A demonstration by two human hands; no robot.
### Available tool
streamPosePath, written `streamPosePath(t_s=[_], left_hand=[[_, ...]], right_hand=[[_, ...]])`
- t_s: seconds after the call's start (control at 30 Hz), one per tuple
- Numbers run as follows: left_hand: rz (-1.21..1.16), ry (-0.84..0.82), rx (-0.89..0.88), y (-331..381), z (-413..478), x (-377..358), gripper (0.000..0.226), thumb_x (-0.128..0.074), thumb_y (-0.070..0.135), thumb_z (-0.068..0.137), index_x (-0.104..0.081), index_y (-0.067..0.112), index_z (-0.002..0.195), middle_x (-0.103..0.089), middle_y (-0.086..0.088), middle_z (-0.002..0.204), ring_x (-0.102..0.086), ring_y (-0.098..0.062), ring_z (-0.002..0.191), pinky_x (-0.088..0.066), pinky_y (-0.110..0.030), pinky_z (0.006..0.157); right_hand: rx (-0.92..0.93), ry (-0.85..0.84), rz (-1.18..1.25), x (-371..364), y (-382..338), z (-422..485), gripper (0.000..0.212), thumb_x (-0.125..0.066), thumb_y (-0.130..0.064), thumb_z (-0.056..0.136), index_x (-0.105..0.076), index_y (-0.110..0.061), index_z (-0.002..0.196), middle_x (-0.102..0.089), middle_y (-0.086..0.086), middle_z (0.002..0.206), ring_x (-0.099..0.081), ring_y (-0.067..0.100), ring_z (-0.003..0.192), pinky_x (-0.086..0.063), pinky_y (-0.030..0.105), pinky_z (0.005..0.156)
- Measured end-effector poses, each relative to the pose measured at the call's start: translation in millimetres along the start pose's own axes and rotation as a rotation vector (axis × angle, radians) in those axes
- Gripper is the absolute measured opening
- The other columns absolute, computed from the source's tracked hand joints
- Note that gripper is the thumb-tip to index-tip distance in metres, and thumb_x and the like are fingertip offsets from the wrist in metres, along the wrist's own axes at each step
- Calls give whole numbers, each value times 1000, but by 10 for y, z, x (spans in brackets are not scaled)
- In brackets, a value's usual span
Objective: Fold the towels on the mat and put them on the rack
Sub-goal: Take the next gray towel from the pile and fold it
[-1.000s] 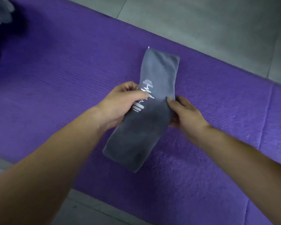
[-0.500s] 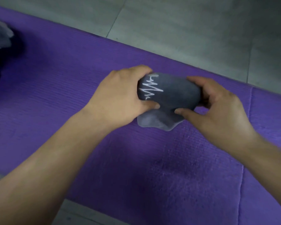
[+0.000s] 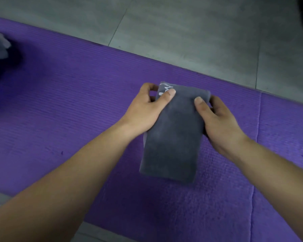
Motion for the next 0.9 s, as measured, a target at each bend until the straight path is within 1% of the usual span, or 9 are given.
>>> streamPosePath(t_s=[0.1, 0.27, 0.33, 0.43, 0.57, 0.67, 0.73, 0.8, 0.9], left_hand=[[163, 64, 74, -318, 320, -80, 64, -68, 59, 87, -44, 24, 135, -64, 7, 117, -65, -12, 104, -51, -28, 90], [202, 39, 102, -577, 404, -89, 96, -85, 52, 72, -32, 24, 148, -58, 5, 131, -61, -13, 116, -51, -33, 101], [270, 34, 168, -687, 272, -17, 85, -82, 58, 71, -44, 21, 138, -63, 5, 124, -64, -13, 109, -53, -34, 97], [261, -47, 272, -923, 20, -10, 63, -77, 64, 72, -61, 24, 118, -72, 9, 105, -70, -9, 94, -58, -36, 91], [77, -50, 320, -1020, -74, -91, 48, -79, 45, 82, -60, 21, 120, -73, 5, 101, -72, -10, 86, -62, -33, 72], [-76, -35, 371, -1017, -113, -196, 40, -72, 38, 91, -57, 18, 122, -71, -1, 98, -70, -7, 70, -54, -22, 50], [-98, -20, 384, -1047, -174, -241, 35, -67, 38, 94, -56, 18, 121, -69, -3, 98, -69, -8, 66, -54, -25, 49], [-58, -11, 385, -1097, -239, -249, 32, -63, 41, 97, -54, 23, 121, -68, -1, 105, -72, -14, 78, -59, -32, 53], [211, -27, 349, -1144, -292, -213, 38, -53, 59, 93, -48, 29, 116, -69, -7, 104, -73, -29, 81, -63, -45, 67]], right_hand=[[-113, 18, -90, 1, 355, 341, 58, -66, -43, 94, -45, -25, 145, -68, -6, 121, -69, 10, 105, -58, 32, 84], [-19, -16, -228, -15, 535, 440, 86, -81, -33, 83, -30, -36, 152, -58, -16, 128, -60, 1, 113, -54, 23, 91], [26, -46, -321, -30, 567, 339, 93, -83, -34, 81, -26, -40, 153, -52, -21, 134, -57, -4, 114, -53, 19, 89], [-30, -11, -267, -9, 683, 177, 86, -83, -35, 81, -31, -38, 149, -55, -22, 128, -60, 0, 112, -56, 30, 92], [-100, -34, -280, -67, 805, 47, 71, -74, -42, 86, -36, -42, 146, -65, -13, 114, -66, 6, 104, -57, 30, 86], [-96, -62, -245, -106, 786, 31, 61, -71, -43, 89, -41, -49, 141, -69, -17, 112, -68, 2, 102, -55, 26, 87], [-63, -77, -299, -138, 760, -21, 64, -70, -43, 89, -37, -50, 143, -64, -21, 120, -64, -2, 106, -53, 24, 90], [-26, -84, -443, -168, 797, -120, 76, -71, -47, 87, -26, -50, 149, -53, -15, 130, -59, 0, 107, -53, 20, 85], [-47, -118, -610, -240, 875, -268, 94, -73, -48, 85, -11, -41, 156, -38, -9, 133, -52, 2, 107, -47, 14, 81]])
Point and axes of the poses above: each hand's wrist, its own z-axis towards the middle knuckle, its own x-axis out of the back of the hand, y = z × x, the point moved 6 cm from there along z, towards the middle knuckle
